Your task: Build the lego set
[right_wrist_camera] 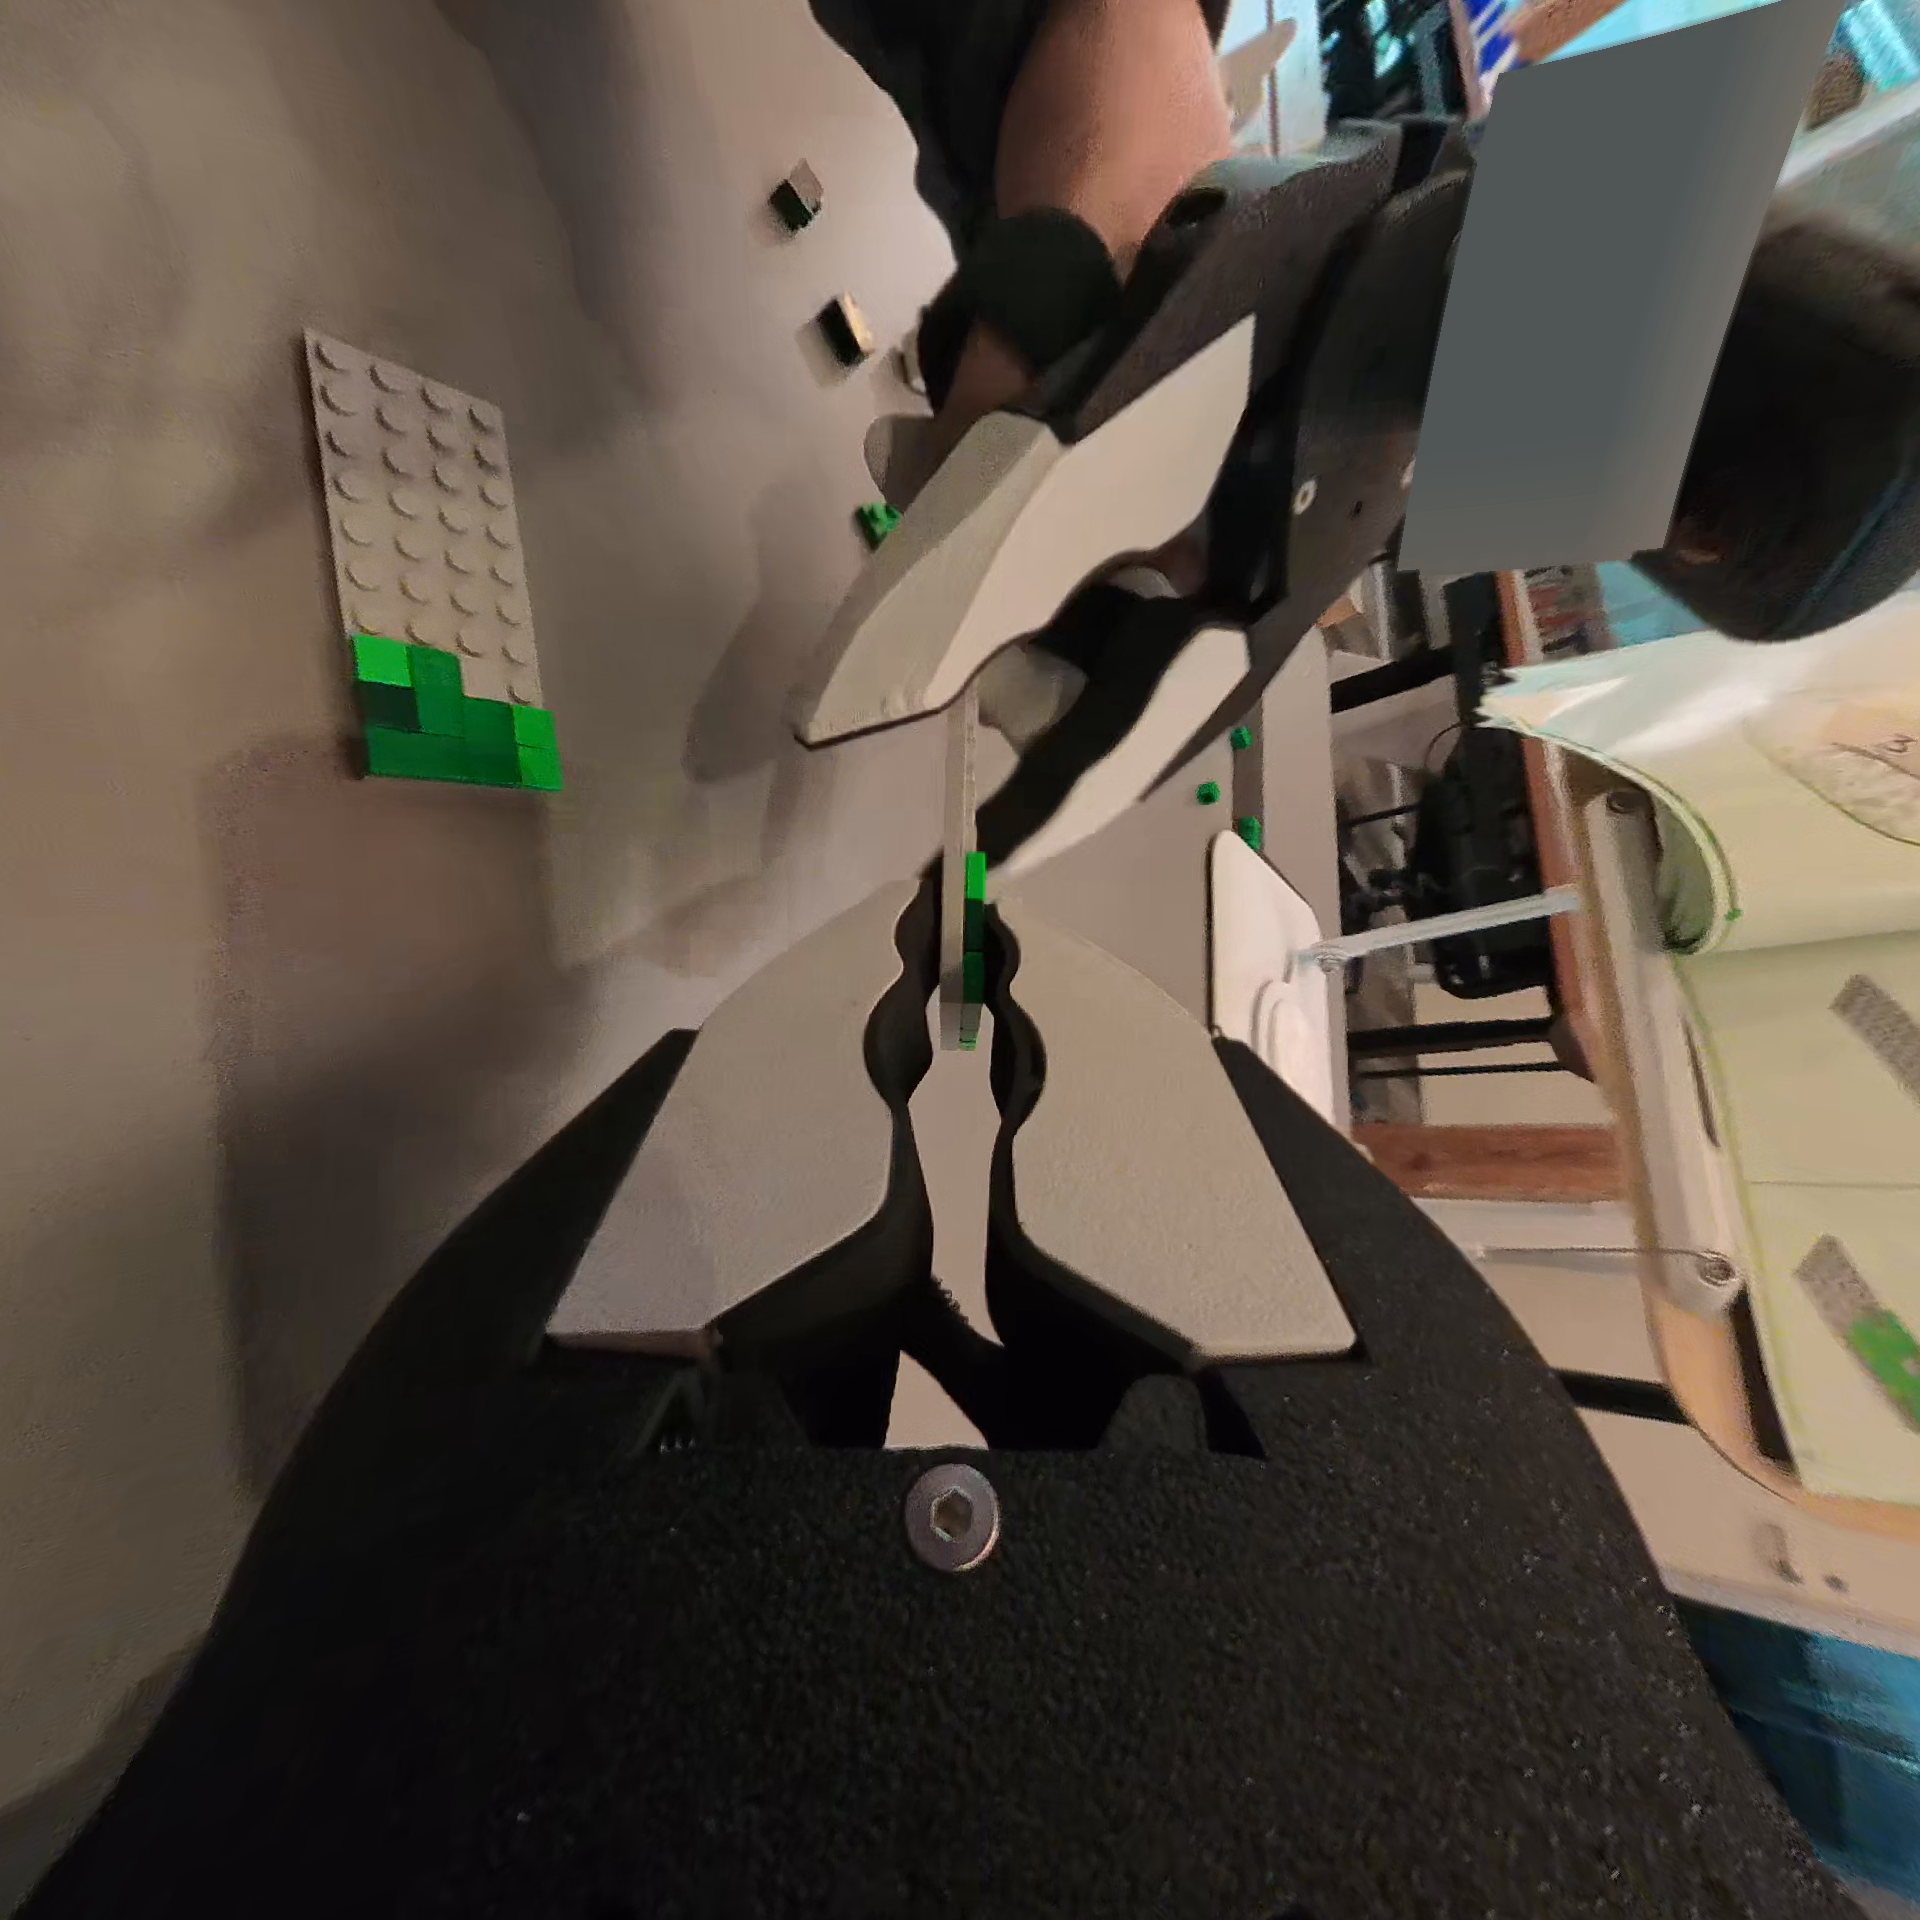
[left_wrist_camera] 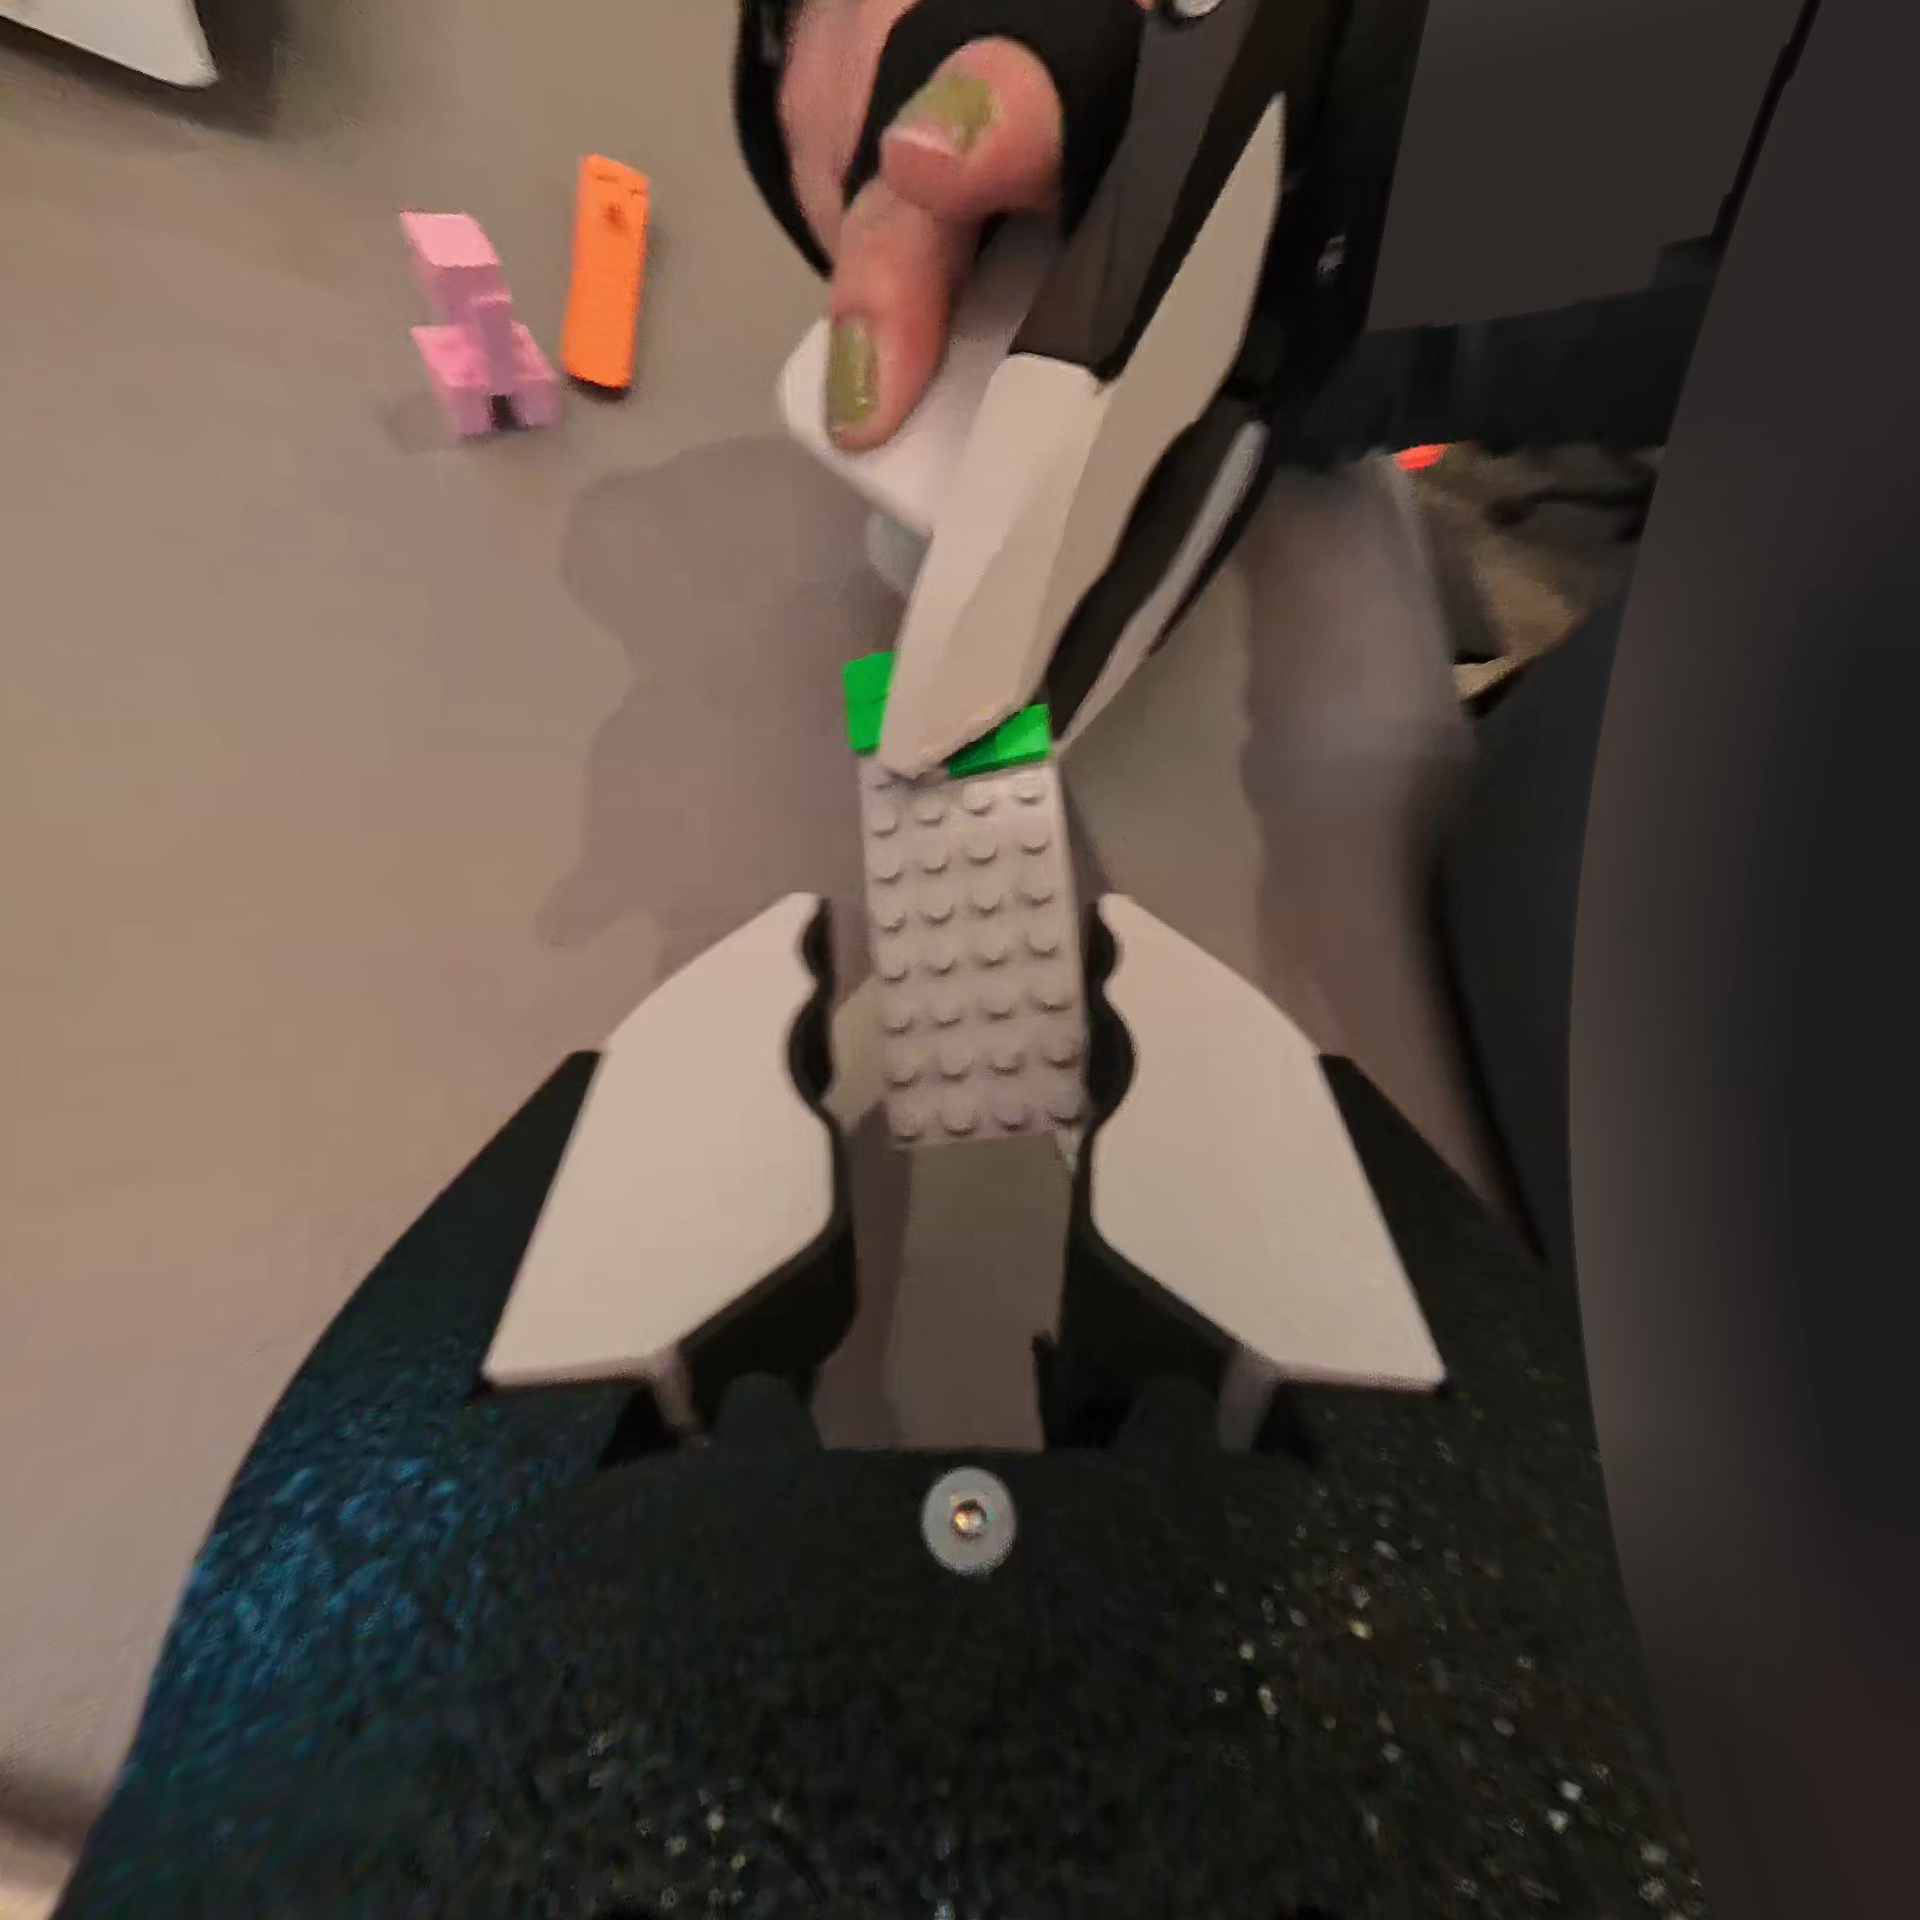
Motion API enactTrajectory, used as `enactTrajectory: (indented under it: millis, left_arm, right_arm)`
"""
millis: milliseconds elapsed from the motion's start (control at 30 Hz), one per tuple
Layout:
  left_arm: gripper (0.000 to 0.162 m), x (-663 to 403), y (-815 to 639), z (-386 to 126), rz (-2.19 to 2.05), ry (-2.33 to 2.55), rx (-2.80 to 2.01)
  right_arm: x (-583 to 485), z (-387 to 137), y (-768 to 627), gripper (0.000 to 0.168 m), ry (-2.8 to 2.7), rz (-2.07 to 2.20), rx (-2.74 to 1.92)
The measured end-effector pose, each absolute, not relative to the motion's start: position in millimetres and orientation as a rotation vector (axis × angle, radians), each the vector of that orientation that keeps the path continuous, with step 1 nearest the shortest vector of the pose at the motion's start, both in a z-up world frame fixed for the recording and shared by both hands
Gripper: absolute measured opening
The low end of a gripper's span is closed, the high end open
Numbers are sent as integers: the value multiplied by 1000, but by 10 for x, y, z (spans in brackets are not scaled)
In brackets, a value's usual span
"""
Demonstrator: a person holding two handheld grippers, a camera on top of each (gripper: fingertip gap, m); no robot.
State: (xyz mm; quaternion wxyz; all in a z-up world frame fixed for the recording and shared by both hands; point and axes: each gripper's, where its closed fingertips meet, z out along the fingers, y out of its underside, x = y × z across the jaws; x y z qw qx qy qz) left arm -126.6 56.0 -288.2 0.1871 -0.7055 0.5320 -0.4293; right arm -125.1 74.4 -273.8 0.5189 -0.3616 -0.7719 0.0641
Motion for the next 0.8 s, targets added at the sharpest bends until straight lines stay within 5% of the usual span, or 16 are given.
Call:
enactTrajectory:
  millis: [33, 167, 267, 533, 800]
  left_arm:
    - [43, -1256, 544, -2883, -1241, 1491, -1993]
    - [36, -1286, 643, -2927, -1099, 1502, -1977]
    - [35, -1373, 770, -3040, -927, 1524, -2004]
    - [35, -1449, 872, -3226, -570, 1697, -1904]
    - [35, -1416, 844, -3246, -552, 1751, -1831]
  right_arm:
    - [-1250, -2742, 759, 6, -1849, 133, -857]
    - [-1282, -2742, 798, 8, -1775, 127, -836]
    - [-1272, -2735, 818, 39, -1696, 217, -881]
    - [-1265, -2777, 684, 39, -1675, 751, -1196]
    - [-1293, -2997, 739, 47, -1708, 754, -1333]
